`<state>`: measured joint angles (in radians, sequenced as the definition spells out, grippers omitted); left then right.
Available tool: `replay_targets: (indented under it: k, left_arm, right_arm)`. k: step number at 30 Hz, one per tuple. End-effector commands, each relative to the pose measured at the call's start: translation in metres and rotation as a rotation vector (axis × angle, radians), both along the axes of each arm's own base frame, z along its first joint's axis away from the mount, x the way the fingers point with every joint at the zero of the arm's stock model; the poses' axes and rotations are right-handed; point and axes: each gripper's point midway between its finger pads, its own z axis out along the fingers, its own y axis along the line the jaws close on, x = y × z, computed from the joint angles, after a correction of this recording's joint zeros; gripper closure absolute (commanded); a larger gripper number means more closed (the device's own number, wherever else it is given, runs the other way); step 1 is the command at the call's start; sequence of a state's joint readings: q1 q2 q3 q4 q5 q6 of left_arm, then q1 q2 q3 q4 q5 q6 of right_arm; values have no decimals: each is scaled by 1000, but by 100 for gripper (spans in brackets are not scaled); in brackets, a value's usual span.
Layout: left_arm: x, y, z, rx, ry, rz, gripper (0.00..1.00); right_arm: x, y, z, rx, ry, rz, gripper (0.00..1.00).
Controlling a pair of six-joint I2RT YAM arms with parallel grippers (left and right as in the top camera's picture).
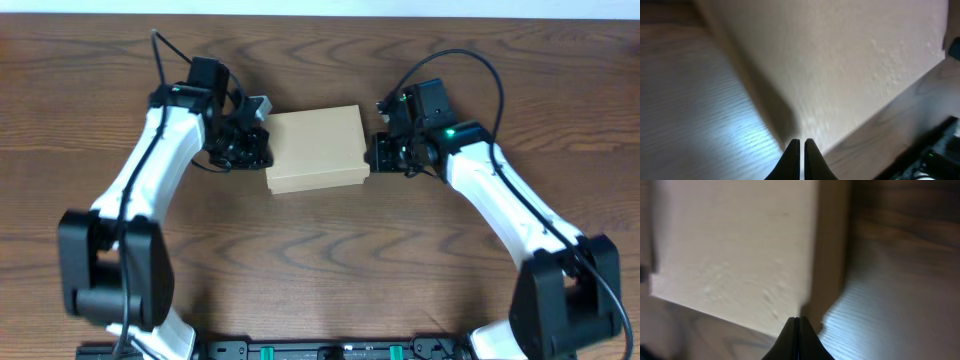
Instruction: Pack container
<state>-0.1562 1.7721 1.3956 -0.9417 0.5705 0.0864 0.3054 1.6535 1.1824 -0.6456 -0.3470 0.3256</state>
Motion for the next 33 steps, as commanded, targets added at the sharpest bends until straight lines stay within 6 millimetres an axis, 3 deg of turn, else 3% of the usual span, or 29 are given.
replay_targets:
  k: [1, 3, 6, 13, 19, 28, 33]
  left_arm:
    - [1, 14, 36, 51, -122, 37, 94]
    - [-2, 14, 55, 41, -177, 40, 94]
    - [-10, 15, 79, 30, -237, 45, 94]
    - [-37, 20, 115, 24, -308, 49, 94]
    - [-48, 27, 125, 49, -332, 59, 94]
    - [-60, 29, 122, 56, -290, 57, 94]
    - [-87, 32, 126, 57, -257, 55, 94]
  right_arm:
    - [5, -33, 11, -141, -53, -172, 98]
    - [4, -44, 5, -188, -34, -232, 98]
    - [2, -42, -9, -191, -5, -227, 99]
    - [-5, -5, -32, -111, 25, -152, 98]
    - [-13, 10, -34, -109, 31, -118, 99]
    - [-29, 2, -36, -144, 90, -118, 99]
    - [-53, -21, -3, -214, 70, -140, 99]
